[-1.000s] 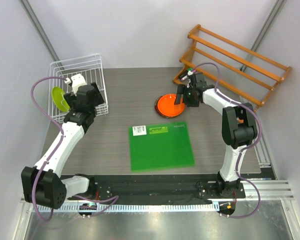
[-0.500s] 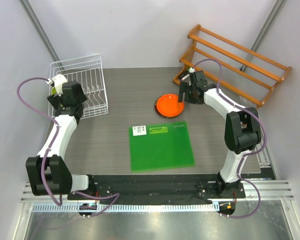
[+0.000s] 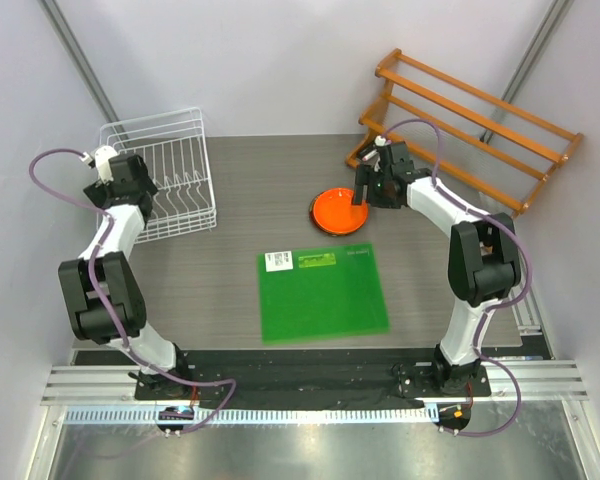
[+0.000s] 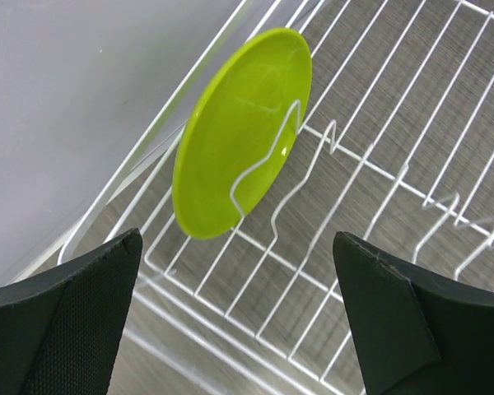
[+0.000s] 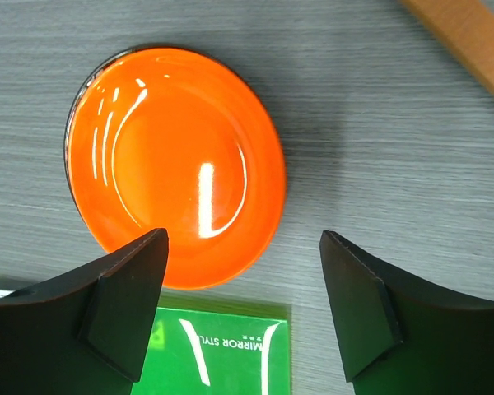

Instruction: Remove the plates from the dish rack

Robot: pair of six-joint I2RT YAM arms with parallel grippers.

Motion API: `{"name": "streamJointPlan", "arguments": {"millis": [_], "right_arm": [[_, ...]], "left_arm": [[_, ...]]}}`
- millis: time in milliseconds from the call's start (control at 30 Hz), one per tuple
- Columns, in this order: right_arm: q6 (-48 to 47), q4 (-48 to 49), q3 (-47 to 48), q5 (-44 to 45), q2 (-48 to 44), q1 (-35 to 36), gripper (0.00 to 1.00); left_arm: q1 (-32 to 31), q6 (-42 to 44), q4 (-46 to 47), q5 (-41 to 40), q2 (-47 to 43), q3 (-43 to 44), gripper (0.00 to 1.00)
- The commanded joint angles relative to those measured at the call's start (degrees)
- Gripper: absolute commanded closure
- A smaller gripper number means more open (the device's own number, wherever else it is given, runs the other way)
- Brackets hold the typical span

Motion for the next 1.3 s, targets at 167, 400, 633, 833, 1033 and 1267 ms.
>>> {"name": "streamJointPlan", "arguments": {"millis": [167,400,633,833,1033,1267], "right_arm": [[-0.6,2.3,1.4,-4.4,3.8,-0.3,0.22],[-0.6,2.3,2.2,-5.4,5.2,-0.5,0.24],[-0.7,2.3,2.0,-5.5,5.1,-0.6,0.25],[-0.8,2.3,2.2,-6.1,5.7,-0.8,0.25],[-0.8,2.3,2.2,-6.6,6.0,-0.7,0.25],[-0.8,2.3,2.5,-7.2,6.6,-0.9,0.26]], "left_arm": [[3.8,0.4,5.2,3.1,5.3,4.7,0.05],[5.3,0.4,6.1,4.5,7.5,5.2,0.18],[6.4,0.2,7.5,5.4,8.9,5.8,0.37],[7.1,-0.2,8.9,3.9,9.4,4.9,0.39],[8.0,0.3,11.1,4.6,10.9,4.6,0.42],[8.3,0.5,12.1,4.9,12.9,5.7,0.51]]}}
